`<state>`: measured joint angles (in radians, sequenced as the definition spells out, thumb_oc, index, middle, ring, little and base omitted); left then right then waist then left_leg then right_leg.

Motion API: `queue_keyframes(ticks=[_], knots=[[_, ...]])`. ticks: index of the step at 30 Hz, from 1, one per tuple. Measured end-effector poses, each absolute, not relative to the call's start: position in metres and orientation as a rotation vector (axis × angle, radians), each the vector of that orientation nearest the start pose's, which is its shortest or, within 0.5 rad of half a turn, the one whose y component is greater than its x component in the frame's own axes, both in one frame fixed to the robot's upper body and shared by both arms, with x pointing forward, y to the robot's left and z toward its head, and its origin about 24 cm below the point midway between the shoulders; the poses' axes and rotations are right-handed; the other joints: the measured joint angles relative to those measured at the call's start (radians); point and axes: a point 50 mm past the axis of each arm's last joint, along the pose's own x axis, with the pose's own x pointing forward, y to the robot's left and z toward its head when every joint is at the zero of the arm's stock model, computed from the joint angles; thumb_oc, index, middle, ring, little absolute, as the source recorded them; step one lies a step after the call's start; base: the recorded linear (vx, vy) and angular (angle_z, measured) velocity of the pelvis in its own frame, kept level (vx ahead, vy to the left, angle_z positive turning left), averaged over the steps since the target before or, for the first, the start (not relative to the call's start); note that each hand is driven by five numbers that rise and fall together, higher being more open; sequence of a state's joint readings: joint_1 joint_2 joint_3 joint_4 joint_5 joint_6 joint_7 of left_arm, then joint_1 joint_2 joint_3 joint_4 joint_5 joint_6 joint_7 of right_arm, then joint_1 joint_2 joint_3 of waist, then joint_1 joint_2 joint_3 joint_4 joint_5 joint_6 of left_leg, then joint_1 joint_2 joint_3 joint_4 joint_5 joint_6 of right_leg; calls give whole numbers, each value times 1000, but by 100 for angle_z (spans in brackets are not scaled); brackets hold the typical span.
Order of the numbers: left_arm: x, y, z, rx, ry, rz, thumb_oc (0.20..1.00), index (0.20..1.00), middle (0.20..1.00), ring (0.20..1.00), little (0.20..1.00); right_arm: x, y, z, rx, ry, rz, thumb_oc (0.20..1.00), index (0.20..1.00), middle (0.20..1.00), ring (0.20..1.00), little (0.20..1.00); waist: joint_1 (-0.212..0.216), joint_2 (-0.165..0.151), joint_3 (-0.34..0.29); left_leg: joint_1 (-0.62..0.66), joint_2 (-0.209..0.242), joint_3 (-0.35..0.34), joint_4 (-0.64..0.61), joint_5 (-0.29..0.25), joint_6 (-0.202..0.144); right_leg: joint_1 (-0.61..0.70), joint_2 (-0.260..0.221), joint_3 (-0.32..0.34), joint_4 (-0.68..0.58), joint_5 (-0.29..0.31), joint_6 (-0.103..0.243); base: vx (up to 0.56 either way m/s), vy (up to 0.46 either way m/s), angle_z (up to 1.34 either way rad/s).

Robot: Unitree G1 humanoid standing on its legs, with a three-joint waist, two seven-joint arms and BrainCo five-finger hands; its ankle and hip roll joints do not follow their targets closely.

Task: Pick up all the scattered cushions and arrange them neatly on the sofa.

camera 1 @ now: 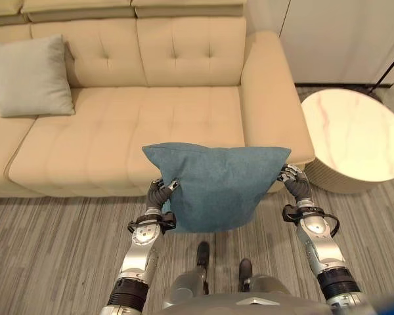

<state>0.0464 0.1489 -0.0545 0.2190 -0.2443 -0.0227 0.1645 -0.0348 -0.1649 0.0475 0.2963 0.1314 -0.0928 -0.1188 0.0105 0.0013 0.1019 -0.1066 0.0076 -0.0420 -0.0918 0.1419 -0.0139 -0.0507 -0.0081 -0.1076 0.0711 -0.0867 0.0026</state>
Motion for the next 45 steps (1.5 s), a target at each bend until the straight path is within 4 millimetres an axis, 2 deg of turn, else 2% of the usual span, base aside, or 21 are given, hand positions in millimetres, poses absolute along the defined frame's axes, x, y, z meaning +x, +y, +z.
queue_keyframes(ticks=[2, 5, 10, 14, 20, 27, 28, 31, 38, 39, 41, 42, 43, 45], knots=[[226, 185, -23, -88, 278, 186, 200, 200, 200, 200, 200, 249, -184, -9, -66, 184, -95, 200, 200, 200, 200, 200, -6, -14, -23, 28, 0, -1, 0, -6, -6, 64, 6, -3, -70, 23, 2, 8, -29, 5], [224, 182, -24, -97, 286, 185, 200, 200, 200, 200, 200, 249, -183, -10, -80, 189, -84, 200, 200, 200, 200, 200, -8, -18, -36, 37, 5, -2, 0, -6, -6, 99, 13, -7, -123, 46, 0, -10, -16, 4], [225, 177, -24, -117, 284, 184, 200, 200, 200, 200, 200, 247, -183, -13, -82, 202, -78, 200, 200, 200, 200, 200, -19, 1, -50, 37, 16, -1, 0, -1, -13, 106, 29, -6, -142, 58, 0, -42, -30, -1], [226, 174, -24, -130, 283, 181, 200, 200, 200, 200, 200, 247, -186, -12, -96, 204, -79, 200, 200, 200, 200, 200, -23, 10, -54, 30, 24, -5, -1, -8, -32, 103, 42, -8, -139, 60, -2, -23, -41, 3], [226, 171, -23, -148, 280, 179, 200, 200, 200, 200, 200, 247, -191, -11, -118, 203, -84, 200, 200, 200, 200, 200, -50, 39, -61, 32, 26, -6, -1, -2, -21, 104, 41, -11, -139, 60, -3, -1, -5, 1], [233, 166, -17, -150, 255, 154, 200, 200, 200, 200, 200, 247, -195, -11, -123, 203, -104, 200, 200, 200, 200, 200, -63, 46, -57, 39, 30, 4, 0, 0, -19, 108, 41, -2, -144, 60, -3, -2, -32, -5], [236, 162, -15, -157, 247, 139, 200, 200, 200, 200, 200, 248, -197, -9, -126, 195, -115, 200, 200, 200, 200, 200, -81, 69, -45, 50, 30, 13, -1, -3, -21, 116, 39, 8, -144, 60, -3, 3, -7, -16], [241, 157, -7, -169, 212, 124, 200, 200, 200, 200, 200, 251, -199, -6, -143, 189, -115, 200, 200, 200, 200, 200, -106, 104, -44, 58, 32, 31, -6, -15, -24, 119, 39, 18, -145, 62, -6, 14, 16, -15], [245, 150, -2, -199, 194, 115, 200, 200, 200, 200, 200, 256, -198, 3, -145, 152, -113, 200, 200, 200, 200, 200, -103, 106, -42, 52, 25, 32, -6, -14, -18, 122, 37, 8, -148, 67, -14, -3, 61, 3], [245, 149, -2, -203, 193, 116, 200, 200, 200, 200, 200, 257, -198, 5, -144, 143, -116, 200, 200, 200, 200, 200, -108, 103, -39, 48, 26, 76, -6, -31, -28, 130, 30, -11, -153, 67, -14, 39, 127, 28], [245, 145, -2, -222, 194, 113, 200, 200, 200, 200, 200, 258, -199, 9, -144, 127, -122, 200, 200, 200, 200, 200, -116, 91, -32, 48, 40, 214, 0, -66, -18, 132, 3, -46, -160, 66, -15, 89, 125, 42], [245, 144, -3, -246, 198, 116, 200, 200, 200, 200, 200, 260, -200, 13, -151, 114, -120, 200, 200, 200, 200, 200, -115, 92, -33, 49, 39, 246, 0, -70, -16, 132, -7, -45, -160, 63, -10, 84, 101, 28], [243, 145, -4, -250, 204, 120, 200, 200, 200, 200, 200, 262, -198, 15, -157, 107, -112, 200, 200, 200, 200, 200, -109, 87, -31, 57, 36, 247, -1, -27, 12, 141, -5, -42, -155, 52, 7, 144, 175, 20], [244, 154, -3, -235, 194, 141, 200, 200, 200, 200, 200, 269, -184, 19, -121, 88, -87, 200, 200, 200, 200, 200, -99, 41, -26, 60, 7, 245, -2, -37, 33, 144, -36, -42, -150, 40, 28, 182, 269, 12]])
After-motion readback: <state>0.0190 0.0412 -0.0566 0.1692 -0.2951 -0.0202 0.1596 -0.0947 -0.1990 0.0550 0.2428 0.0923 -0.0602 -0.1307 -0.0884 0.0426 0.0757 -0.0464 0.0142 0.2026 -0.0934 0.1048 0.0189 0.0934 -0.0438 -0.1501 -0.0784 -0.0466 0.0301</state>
